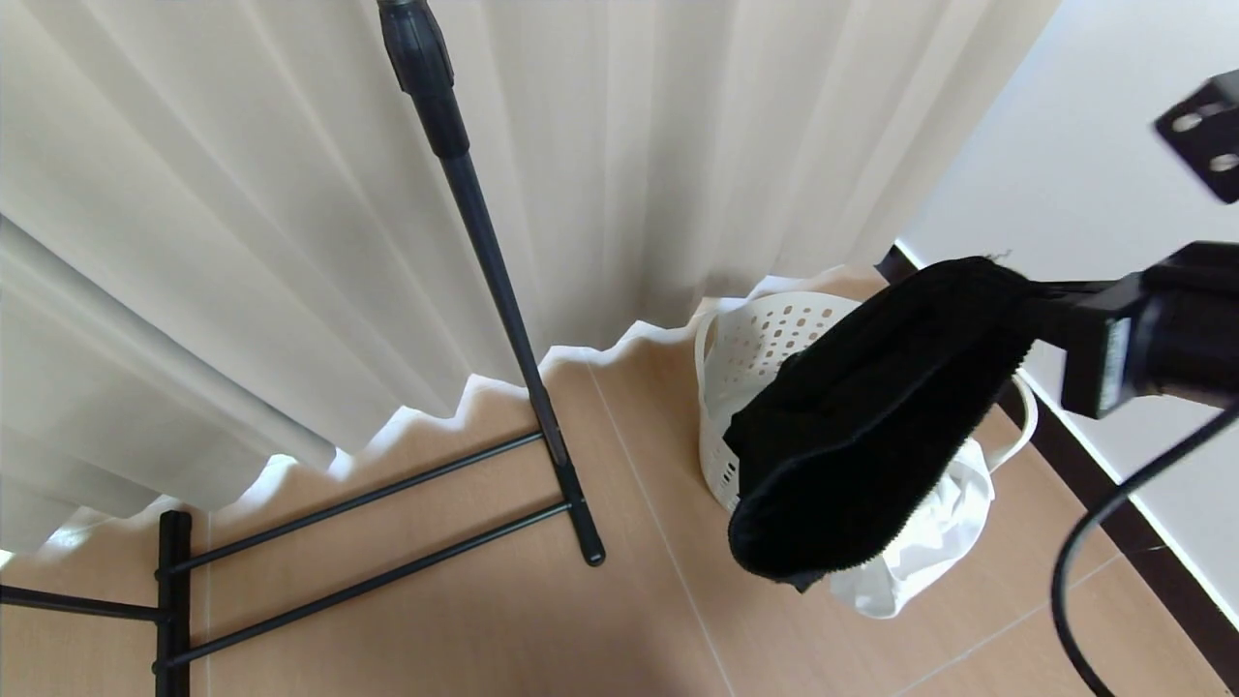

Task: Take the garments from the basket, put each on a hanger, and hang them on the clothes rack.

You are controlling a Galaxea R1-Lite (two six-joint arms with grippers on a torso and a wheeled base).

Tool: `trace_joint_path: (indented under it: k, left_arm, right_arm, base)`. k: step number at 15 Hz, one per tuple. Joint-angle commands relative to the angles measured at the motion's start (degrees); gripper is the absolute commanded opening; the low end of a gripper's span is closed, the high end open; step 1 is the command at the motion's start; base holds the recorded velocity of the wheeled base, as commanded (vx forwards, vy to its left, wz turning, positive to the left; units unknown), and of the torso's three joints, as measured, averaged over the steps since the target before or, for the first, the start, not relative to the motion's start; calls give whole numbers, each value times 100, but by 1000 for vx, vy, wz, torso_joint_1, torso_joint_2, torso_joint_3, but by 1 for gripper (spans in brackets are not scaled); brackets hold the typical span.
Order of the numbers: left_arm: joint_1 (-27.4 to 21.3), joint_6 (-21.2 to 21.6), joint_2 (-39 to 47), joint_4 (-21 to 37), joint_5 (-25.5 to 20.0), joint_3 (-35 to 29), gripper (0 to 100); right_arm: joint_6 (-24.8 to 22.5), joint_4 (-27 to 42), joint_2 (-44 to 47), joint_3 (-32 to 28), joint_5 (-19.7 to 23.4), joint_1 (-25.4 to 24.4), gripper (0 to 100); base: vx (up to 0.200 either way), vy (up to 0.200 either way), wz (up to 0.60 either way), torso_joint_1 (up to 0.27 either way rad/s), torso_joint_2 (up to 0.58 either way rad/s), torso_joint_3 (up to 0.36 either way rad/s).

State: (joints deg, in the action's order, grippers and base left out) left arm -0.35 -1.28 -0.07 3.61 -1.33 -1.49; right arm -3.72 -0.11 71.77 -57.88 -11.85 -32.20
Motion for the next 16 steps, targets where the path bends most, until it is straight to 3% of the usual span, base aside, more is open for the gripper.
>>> trace_joint_path:
  k: [1,8,16]
  left_arm:
    - [0,-4,7,0,1,-1,100]
    - [0,5,7,8,-25,-9,100]
    - [0,-4,7,0,-25,-1,100]
  right_arm:
    - [152,-42,-901,189,16,-199,0]
    - [319,-349,-541,356,104,-173,0]
    - [345,-367,-541,383,95,-164,0]
  base:
    - [0,0,0,0,0,0]
    - [0,0,0,1,0,7]
    - [0,0,0,2,2,179]
